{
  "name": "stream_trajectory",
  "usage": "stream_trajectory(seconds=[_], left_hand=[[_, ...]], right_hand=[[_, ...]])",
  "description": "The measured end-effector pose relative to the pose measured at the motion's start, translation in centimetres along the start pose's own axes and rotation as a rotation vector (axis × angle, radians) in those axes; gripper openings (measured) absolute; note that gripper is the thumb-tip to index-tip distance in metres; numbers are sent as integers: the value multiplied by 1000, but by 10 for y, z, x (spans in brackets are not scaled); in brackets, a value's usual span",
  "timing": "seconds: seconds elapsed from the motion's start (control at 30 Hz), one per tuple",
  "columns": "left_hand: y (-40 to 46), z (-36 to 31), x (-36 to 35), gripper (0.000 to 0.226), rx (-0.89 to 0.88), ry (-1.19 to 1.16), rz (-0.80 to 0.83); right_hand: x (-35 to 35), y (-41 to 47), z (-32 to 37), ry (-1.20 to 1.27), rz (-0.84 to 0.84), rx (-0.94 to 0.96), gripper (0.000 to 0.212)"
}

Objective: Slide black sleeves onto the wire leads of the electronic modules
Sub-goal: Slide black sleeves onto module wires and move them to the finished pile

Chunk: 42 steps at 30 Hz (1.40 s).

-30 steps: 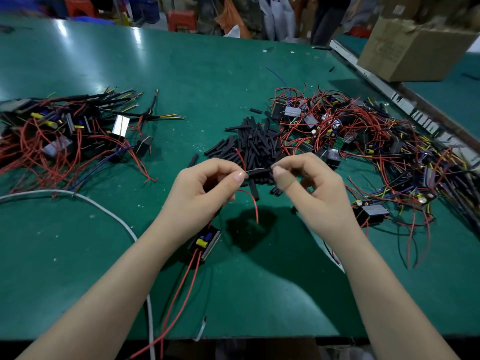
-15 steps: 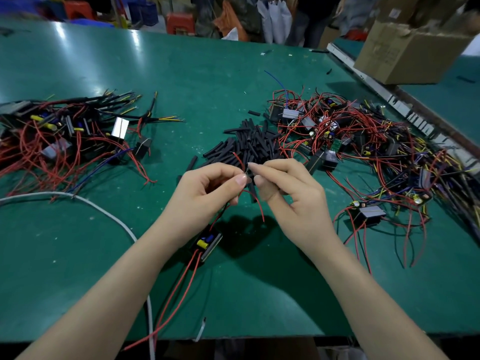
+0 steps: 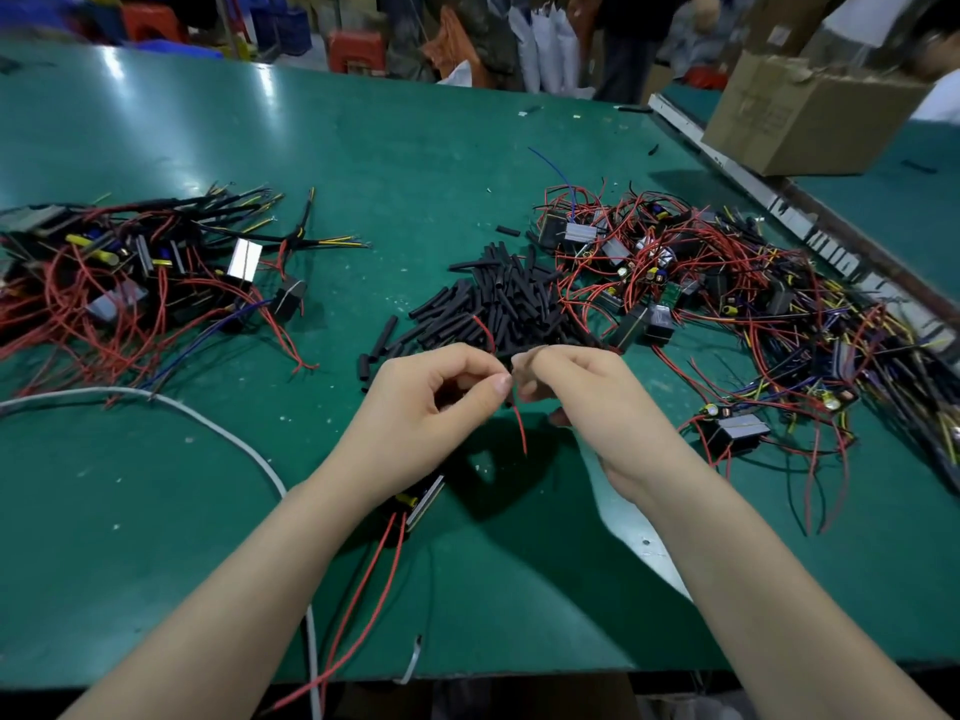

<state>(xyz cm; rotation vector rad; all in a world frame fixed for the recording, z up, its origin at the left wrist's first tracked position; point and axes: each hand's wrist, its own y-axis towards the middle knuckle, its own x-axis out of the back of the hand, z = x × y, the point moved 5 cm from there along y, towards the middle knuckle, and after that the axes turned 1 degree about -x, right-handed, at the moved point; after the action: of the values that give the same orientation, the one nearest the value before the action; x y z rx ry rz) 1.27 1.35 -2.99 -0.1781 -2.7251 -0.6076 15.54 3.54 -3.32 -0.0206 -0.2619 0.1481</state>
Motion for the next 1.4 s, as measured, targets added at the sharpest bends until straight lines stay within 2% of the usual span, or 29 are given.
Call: stream_trajectory(seconds=[0.1,0.2,0.3,0.43,0.67,0.83,1.03,1.1,1.17,1.4], left_hand=[[2,2,3,18,59,-57,-36],[3,3,5,20,134,-212,-83],[4,2,6,20,166,-321,-97],[4,5,1,18,244,-485,-1],[6,6,2,18,337,-687,82],[4,4,-2,21,344,-758,170],[2,7,-5,14,444,-1010,299],[0,8,-7,11,488,-1084,373],[-1,9,-8,20,516,-1131,432],[-6,10,-11,26,615,-1111,484]], right_hand=[[4,-8,7,0,-92,196,18],[15,-23,17,-209,-308,530,6],[11,-32,20,-415,-372,737,14],[0,-33,23,-558,-410,889,20],[1,-41,25,-489,-505,1002,16],[-3,-41,30,-570,-502,1039,19],[-7,-39,37,-661,-528,1082,28],[-7,-35,40,-658,-479,1072,23],[-5,-28,44,-656,-385,1023,15],[-7,-17,60,-829,-84,900,20]])
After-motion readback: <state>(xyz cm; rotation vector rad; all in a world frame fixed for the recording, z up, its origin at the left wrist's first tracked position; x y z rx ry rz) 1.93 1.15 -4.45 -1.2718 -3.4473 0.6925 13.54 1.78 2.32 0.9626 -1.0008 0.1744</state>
